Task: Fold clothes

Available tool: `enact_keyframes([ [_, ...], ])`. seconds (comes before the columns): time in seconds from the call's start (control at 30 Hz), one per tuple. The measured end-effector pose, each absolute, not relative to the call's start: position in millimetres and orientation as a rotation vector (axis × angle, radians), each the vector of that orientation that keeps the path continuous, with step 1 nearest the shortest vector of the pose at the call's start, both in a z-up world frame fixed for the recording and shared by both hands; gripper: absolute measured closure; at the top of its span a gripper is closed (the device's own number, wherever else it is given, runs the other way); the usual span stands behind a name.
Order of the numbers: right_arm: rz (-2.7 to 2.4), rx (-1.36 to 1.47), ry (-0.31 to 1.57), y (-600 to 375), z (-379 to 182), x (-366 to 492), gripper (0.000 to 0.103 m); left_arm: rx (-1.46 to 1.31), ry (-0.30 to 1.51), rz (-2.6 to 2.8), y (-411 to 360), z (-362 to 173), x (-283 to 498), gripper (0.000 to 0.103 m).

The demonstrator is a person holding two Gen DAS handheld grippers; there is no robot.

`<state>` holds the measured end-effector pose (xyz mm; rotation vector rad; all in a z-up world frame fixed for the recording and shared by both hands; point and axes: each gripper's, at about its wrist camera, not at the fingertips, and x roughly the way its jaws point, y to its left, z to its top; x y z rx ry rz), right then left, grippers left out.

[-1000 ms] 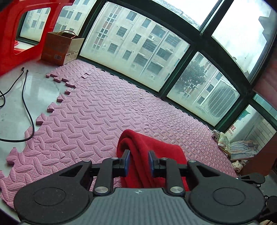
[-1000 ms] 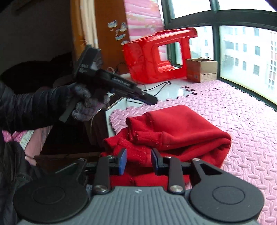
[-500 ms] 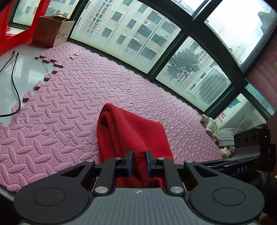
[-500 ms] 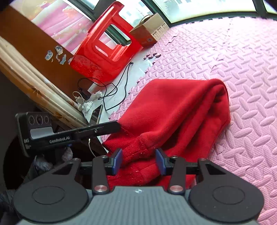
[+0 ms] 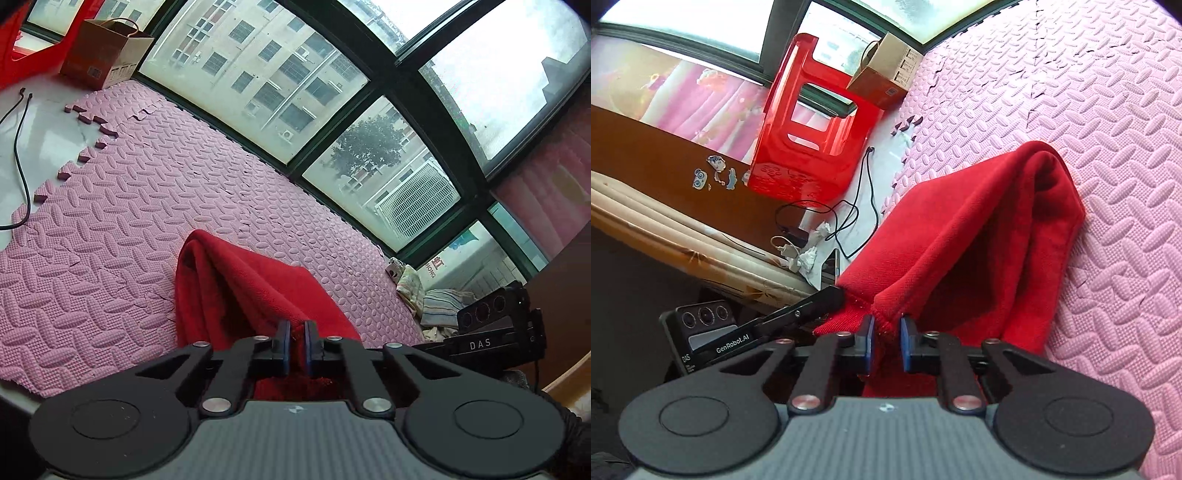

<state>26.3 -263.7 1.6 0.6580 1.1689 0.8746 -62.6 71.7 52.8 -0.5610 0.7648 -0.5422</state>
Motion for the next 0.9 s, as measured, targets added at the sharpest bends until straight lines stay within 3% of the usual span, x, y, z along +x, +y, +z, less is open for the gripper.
enact_keyframes([
  [0.33,0.829,0.569,1.272,-262,-40,0,0.09,-0.472,0.883,-0.527,63,16,-92,0.095],
  [0.6,0.853,0.393,1.187,-247,-28,-14,0.089,-0.357,0.711,-0.581,46,69,-93,0.093],
  [0.73,0.855,0.359,1.164,-247,-25,-19,0.089,-0.346,0.783,-0.603,16,48,-71,0.093],
  [0.9,0.844,0.328,1.093,-261,-9,-22,0.079,-0.401,0.871,-0.581,10,15,-54,0.093],
])
